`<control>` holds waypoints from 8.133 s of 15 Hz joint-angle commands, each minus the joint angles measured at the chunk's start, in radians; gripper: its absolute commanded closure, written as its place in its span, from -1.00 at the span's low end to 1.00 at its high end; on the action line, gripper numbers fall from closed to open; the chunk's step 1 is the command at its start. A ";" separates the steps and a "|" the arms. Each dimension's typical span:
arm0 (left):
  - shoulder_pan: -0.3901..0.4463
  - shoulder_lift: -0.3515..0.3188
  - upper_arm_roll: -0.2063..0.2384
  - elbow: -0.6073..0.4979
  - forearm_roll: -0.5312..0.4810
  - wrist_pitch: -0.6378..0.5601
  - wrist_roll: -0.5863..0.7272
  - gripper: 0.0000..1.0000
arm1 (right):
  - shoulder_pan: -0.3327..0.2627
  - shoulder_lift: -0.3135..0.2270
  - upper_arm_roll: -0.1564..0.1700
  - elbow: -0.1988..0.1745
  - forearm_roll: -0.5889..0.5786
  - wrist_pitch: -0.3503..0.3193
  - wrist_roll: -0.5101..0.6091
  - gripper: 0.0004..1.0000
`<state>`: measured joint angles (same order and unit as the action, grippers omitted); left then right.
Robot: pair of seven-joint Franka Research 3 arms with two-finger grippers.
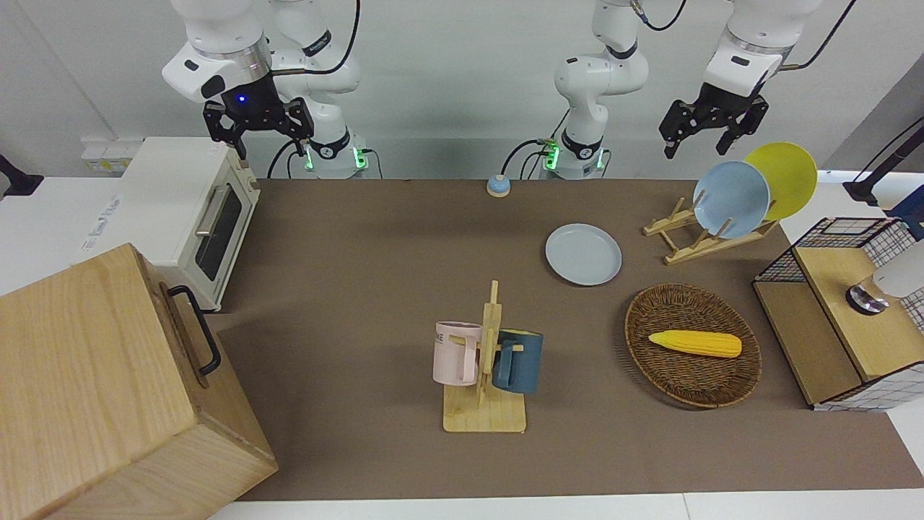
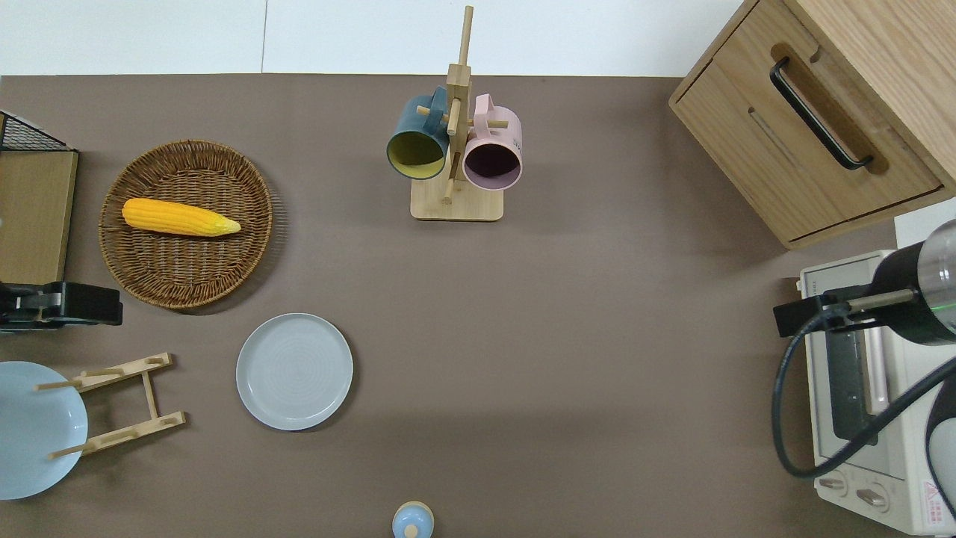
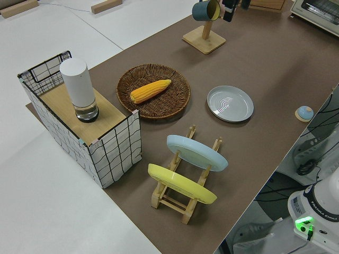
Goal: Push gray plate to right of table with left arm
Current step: 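Move the left arm in from the table edge toward the gray plate, then lower the left gripper against the near side of the gray plate, then push the gray plate with the left gripper away from the basket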
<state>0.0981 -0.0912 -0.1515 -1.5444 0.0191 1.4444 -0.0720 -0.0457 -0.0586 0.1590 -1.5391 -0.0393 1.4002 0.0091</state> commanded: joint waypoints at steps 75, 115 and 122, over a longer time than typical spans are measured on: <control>-0.118 0.038 0.043 -0.944 -0.192 0.864 -0.044 1.00 | -0.008 -0.010 0.005 -0.004 0.001 -0.012 -0.008 -0.99; -0.782 0.375 0.035 -0.566 -0.232 1.133 -0.830 -0.23 | -0.008 -0.010 0.005 -0.004 -0.001 -0.012 -0.008 -0.99; -0.772 0.354 0.050 -0.568 -0.182 1.056 -0.819 -0.99 | -0.008 -0.010 0.005 -0.004 -0.001 -0.012 -0.008 -0.99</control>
<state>-0.6677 0.2671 -0.1238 -2.1292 -0.2032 2.5578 -0.8883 -0.0457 -0.0586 0.1590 -1.5391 -0.0393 1.4002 0.0091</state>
